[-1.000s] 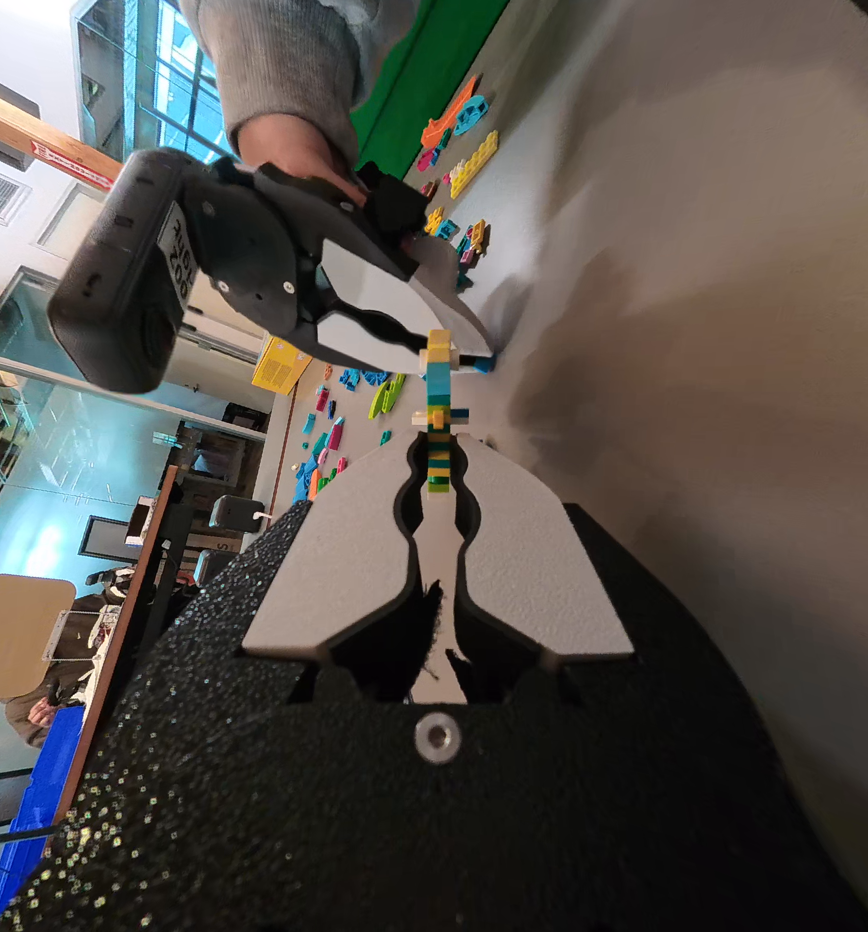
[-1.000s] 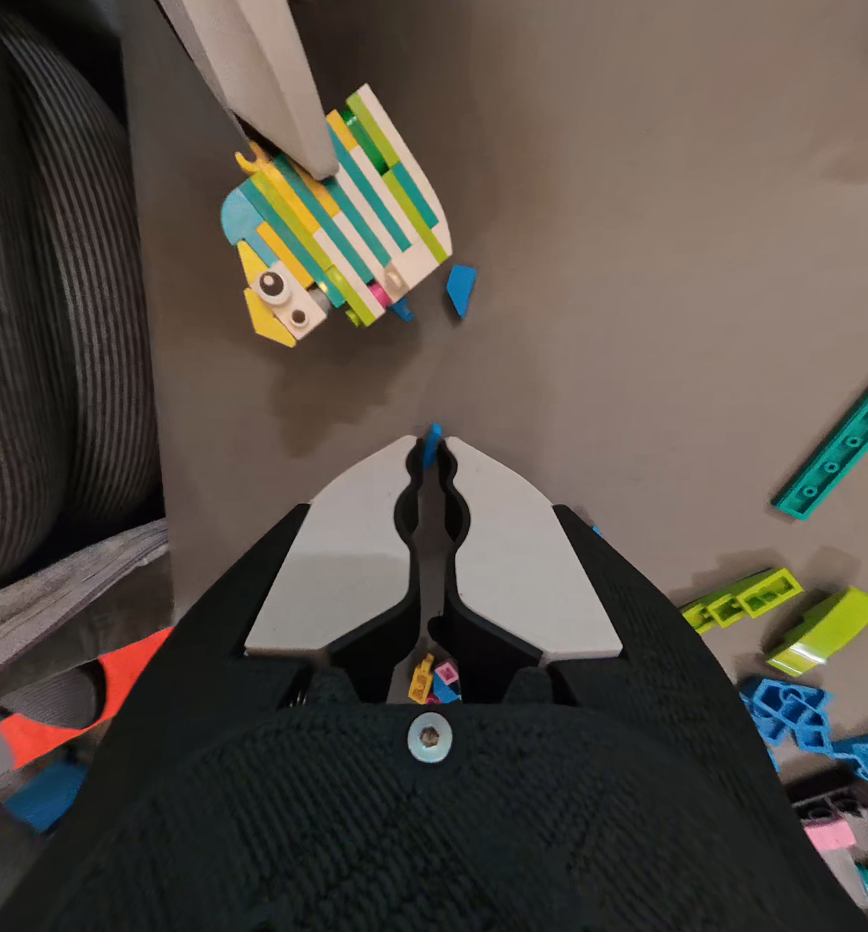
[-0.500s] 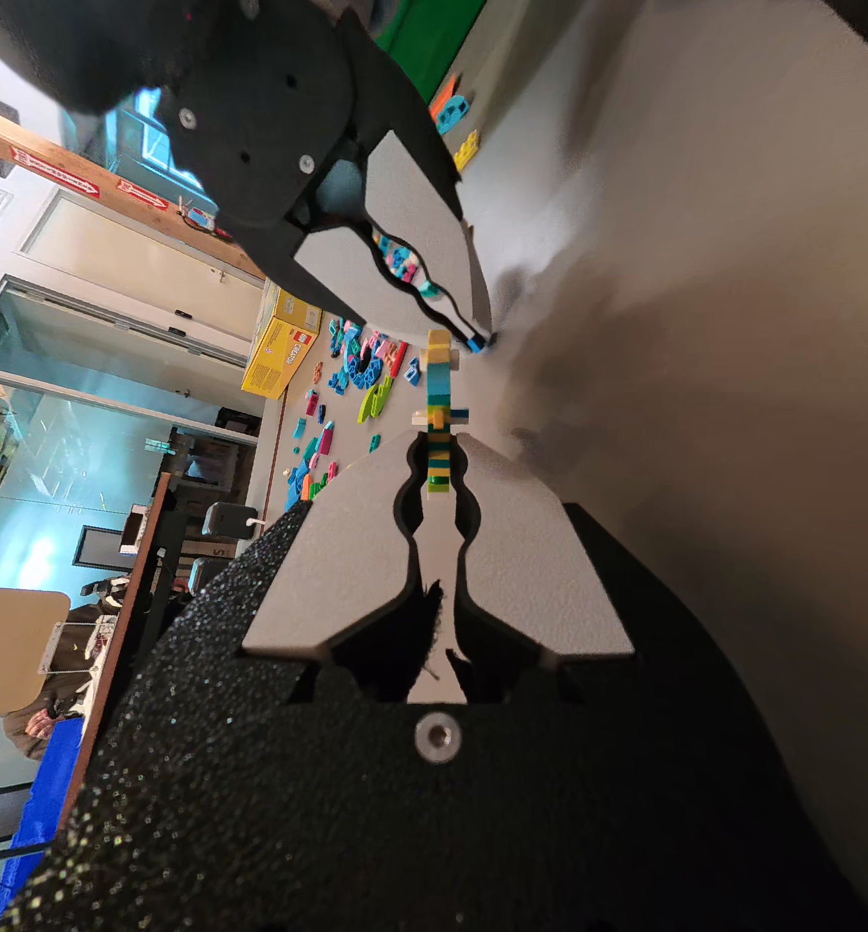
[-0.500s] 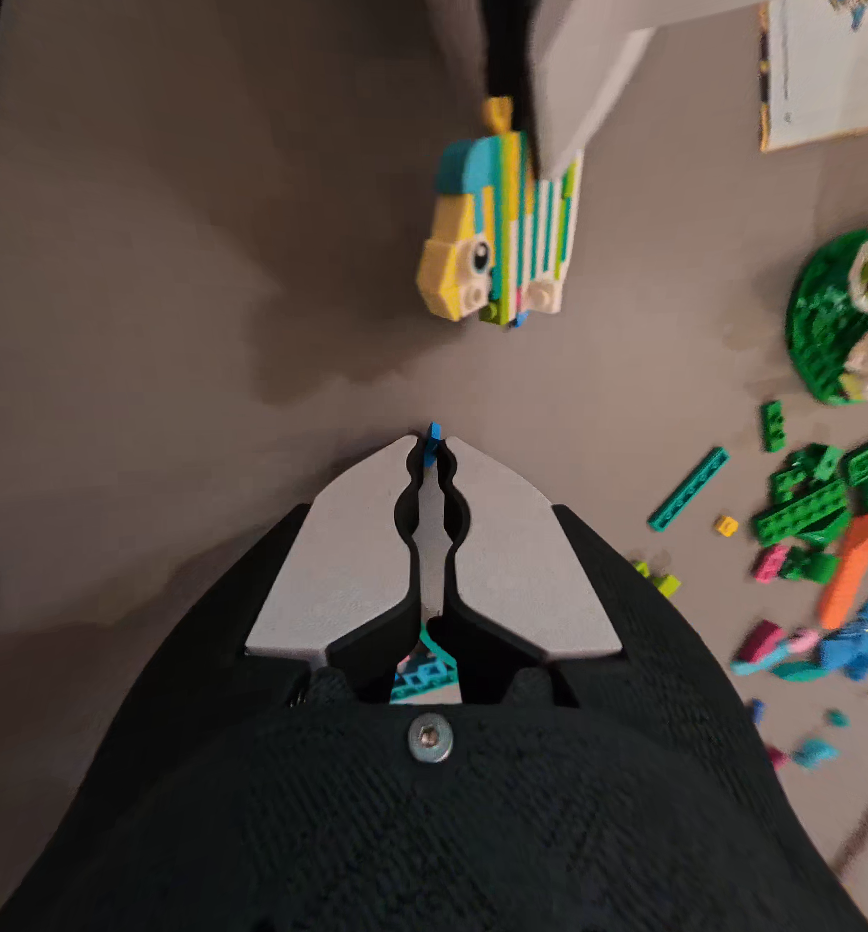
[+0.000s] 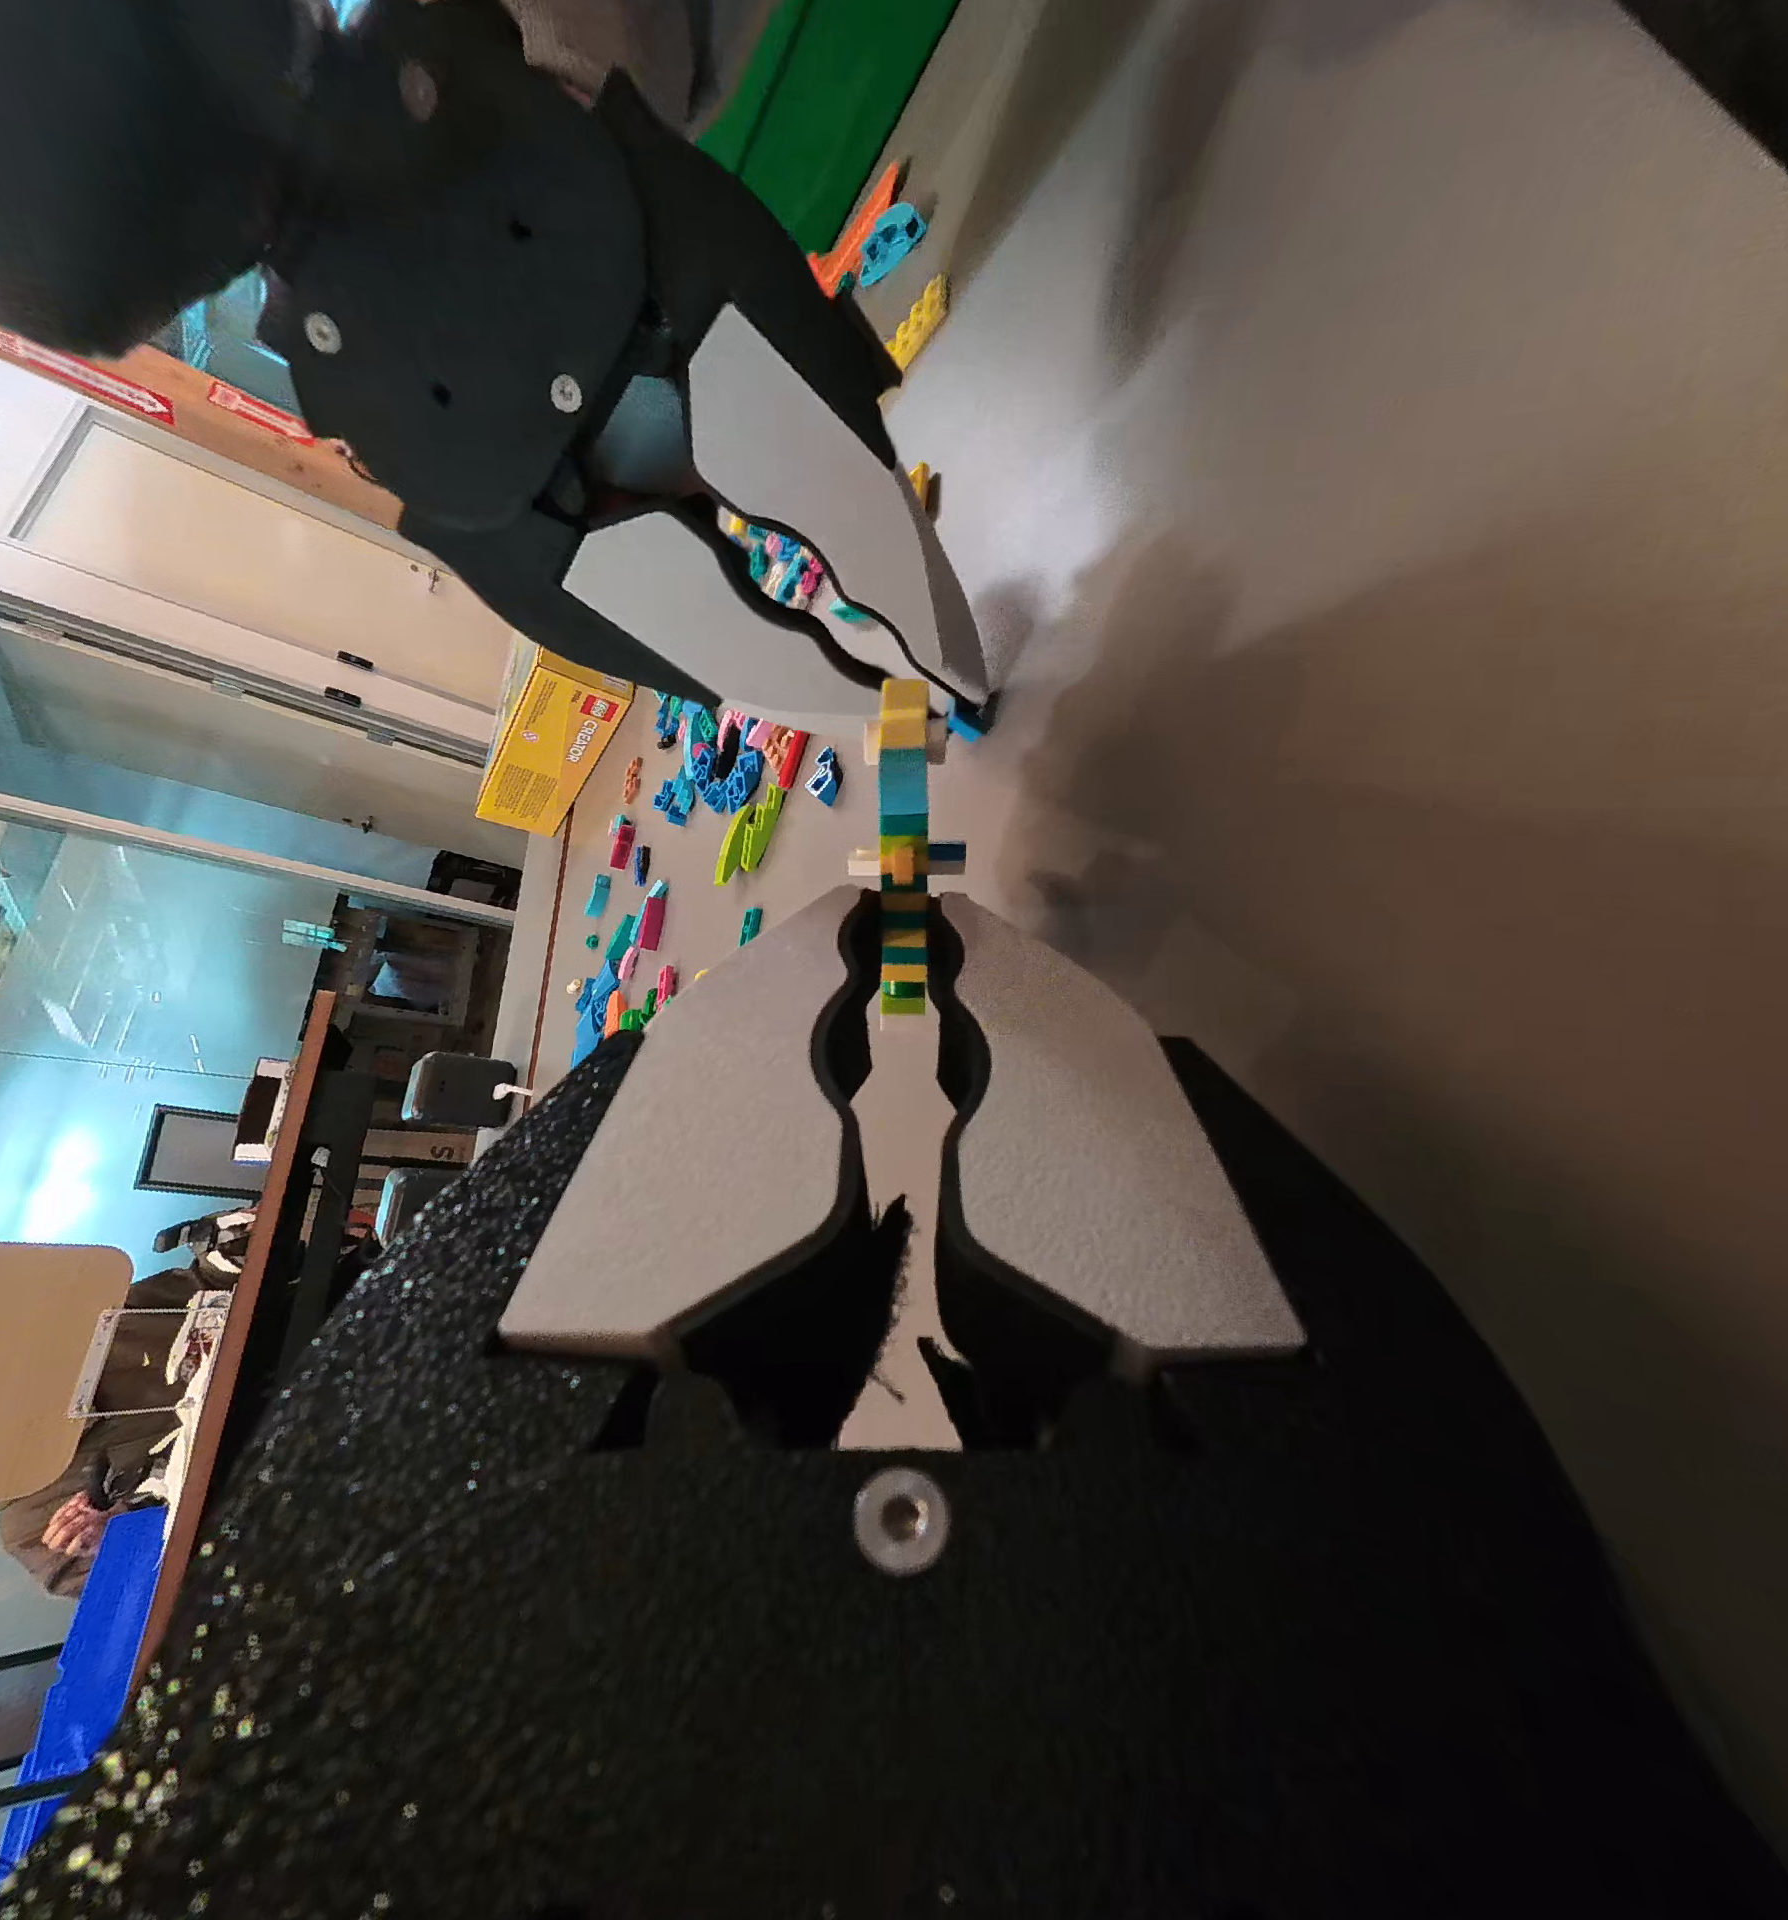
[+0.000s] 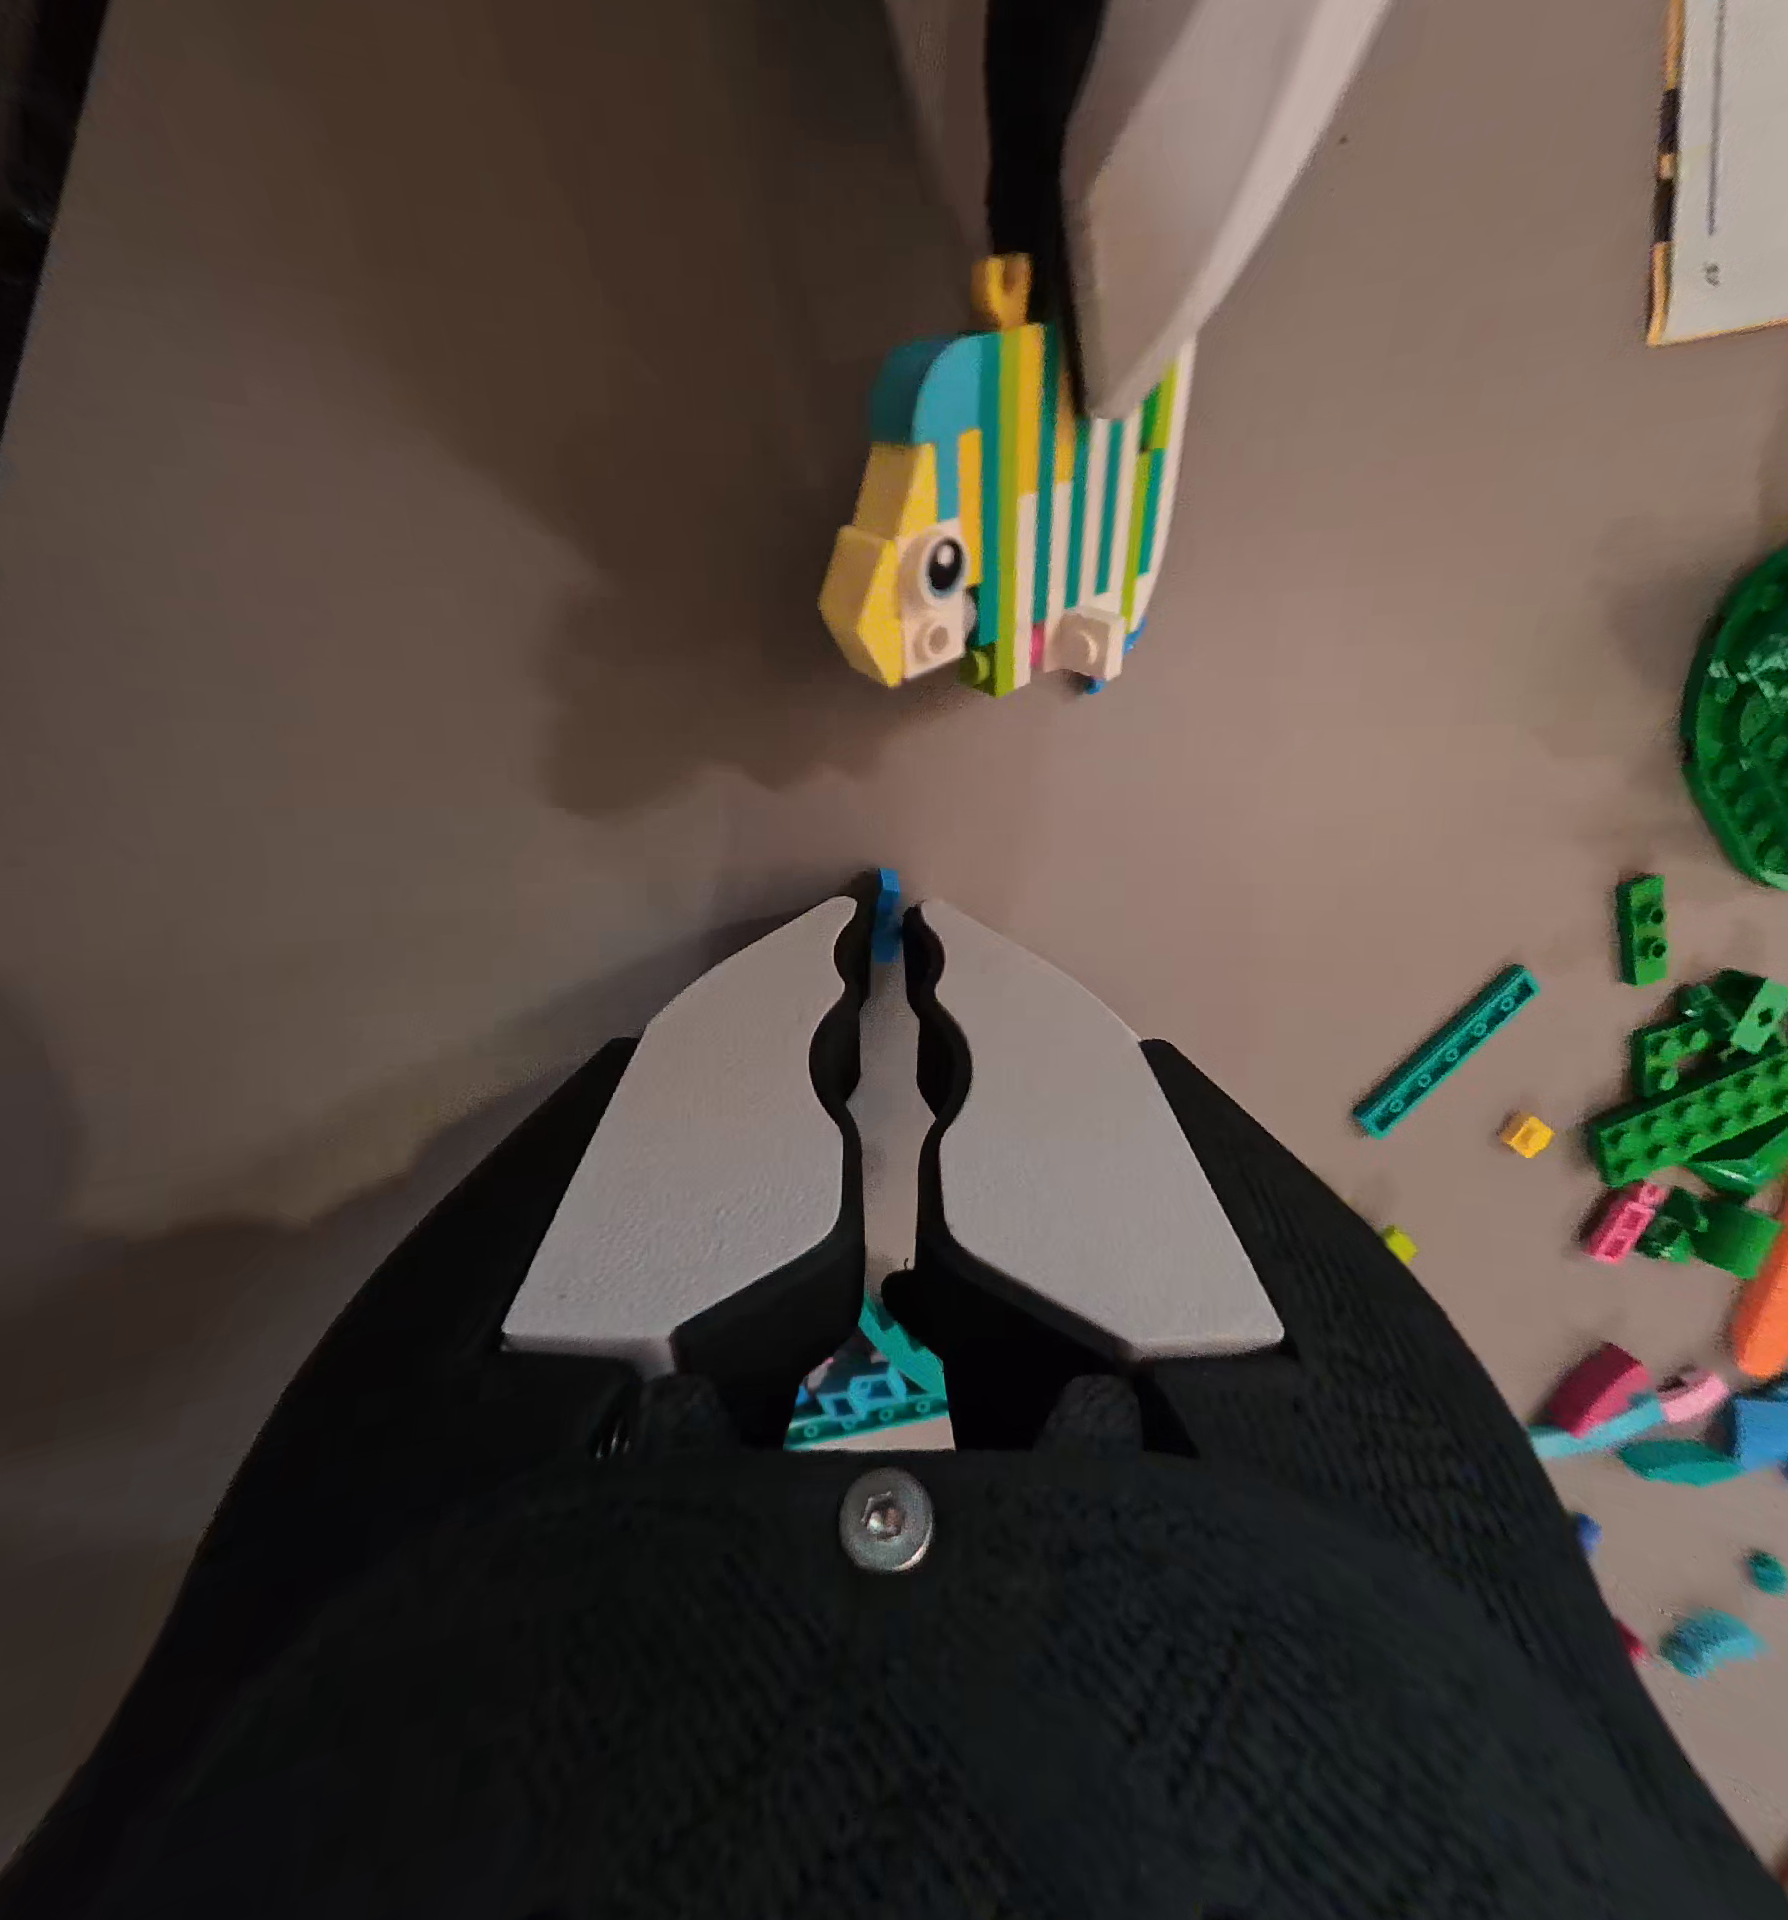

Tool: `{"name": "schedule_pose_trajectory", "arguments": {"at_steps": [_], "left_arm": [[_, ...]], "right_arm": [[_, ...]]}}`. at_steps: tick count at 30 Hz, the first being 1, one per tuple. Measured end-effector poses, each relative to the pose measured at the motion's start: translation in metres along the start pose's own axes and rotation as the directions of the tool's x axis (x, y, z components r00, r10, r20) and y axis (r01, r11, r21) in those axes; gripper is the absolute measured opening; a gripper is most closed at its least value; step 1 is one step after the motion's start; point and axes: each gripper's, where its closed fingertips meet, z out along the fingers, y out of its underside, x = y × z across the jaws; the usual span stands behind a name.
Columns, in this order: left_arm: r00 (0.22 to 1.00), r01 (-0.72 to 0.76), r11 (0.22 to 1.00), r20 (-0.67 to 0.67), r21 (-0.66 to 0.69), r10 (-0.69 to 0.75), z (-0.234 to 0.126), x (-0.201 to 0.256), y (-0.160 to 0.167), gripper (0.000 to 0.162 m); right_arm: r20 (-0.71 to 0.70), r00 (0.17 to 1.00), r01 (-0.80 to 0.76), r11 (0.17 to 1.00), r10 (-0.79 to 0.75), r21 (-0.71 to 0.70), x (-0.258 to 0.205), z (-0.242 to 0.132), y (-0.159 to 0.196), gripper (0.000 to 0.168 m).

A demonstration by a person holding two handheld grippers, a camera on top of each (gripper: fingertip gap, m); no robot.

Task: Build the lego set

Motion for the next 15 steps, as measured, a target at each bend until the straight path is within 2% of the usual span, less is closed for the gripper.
{"name": "schedule_pose_trajectory", "arguments": {"at_steps": [4,15], "left_arm": [[1.000,0.003,1.000,0.000,0.002,-0.003,-0.0003,-0.0007,0.0003,0.008],[1.000,0.004,1.000,-0.005,0.002,-0.004,-0.0007,-0.0013,0.0011,0.007]], "right_arm": [[0.008,0.998,-0.069,0.995,0.069,0.069,0.0020,-0.0001,0.0004,0.007],[0.028,0.993,-0.121,0.984,0.118,0.135,0.0017,-0.0012,0.0038,0.006]]}}
